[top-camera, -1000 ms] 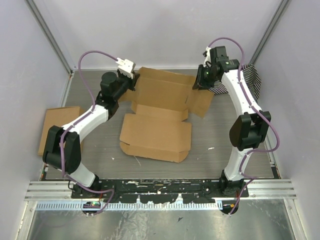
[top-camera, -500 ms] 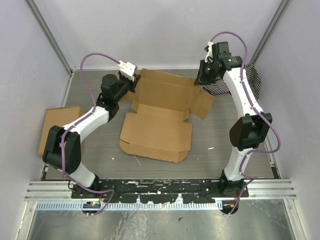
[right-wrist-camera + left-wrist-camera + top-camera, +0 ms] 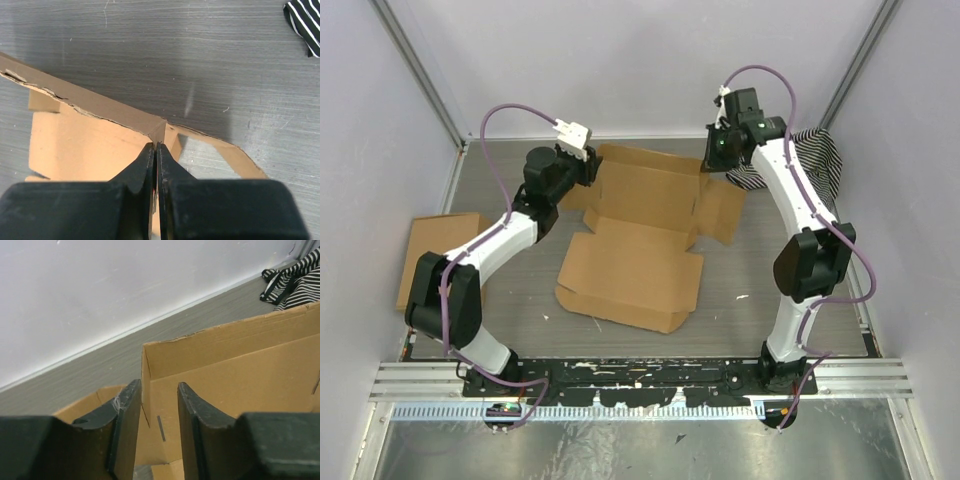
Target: Fold the paper box
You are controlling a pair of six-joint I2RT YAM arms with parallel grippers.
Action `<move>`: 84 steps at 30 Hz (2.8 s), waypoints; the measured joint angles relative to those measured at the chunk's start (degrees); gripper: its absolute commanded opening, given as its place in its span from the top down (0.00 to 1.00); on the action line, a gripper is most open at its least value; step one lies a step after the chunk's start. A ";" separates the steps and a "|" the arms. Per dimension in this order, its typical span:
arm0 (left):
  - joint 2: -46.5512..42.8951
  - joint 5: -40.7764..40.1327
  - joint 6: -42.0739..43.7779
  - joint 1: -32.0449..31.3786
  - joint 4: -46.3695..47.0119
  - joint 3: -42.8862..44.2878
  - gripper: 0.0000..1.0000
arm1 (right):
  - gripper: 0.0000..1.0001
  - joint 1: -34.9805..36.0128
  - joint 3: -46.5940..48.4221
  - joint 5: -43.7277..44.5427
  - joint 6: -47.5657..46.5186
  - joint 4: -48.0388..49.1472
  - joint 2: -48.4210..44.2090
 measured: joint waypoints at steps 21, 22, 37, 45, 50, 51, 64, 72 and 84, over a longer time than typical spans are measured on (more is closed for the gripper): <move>-4.55 -6.62 -0.98 0.00 -24.26 9.97 0.53 | 0.94 5.62 -36.04 14.10 -0.72 42.29 -15.78; -4.55 -6.51 -0.98 0.00 -24.68 10.19 0.53 | 0.94 5.66 -37.13 14.25 -1.29 44.59 -16.70; -3.85 -4.13 -4.24 0.00 -28.09 11.04 0.60 | 0.94 7.15 -42.62 15.82 -3.80 59.17 -17.99; -5.22 -0.87 -9.51 0.00 -33.57 12.04 0.62 | 0.93 7.32 -41.27 15.80 -2.49 57.66 -16.09; -5.95 -0.61 -10.23 0.00 -38.71 15.10 0.64 | 0.93 7.32 -37.64 15.80 -1.18 55.34 -13.73; -5.88 -0.66 -10.21 0.00 -40.09 16.02 0.65 | 0.93 7.32 -36.96 15.80 -0.98 54.66 -13.44; 0.70 -3.04 -9.90 -0.04 -55.95 27.12 0.66 | 0.93 7.32 -32.17 15.78 1.18 49.79 -10.60; 4.52 -3.02 -11.74 -0.22 -62.05 30.45 0.67 | 0.92 7.32 -31.21 15.76 1.55 49.05 -10.01; 10.32 -7.48 -15.63 -0.31 -64.96 33.53 0.91 | 0.88 7.32 -30.23 14.62 1.55 47.34 -9.62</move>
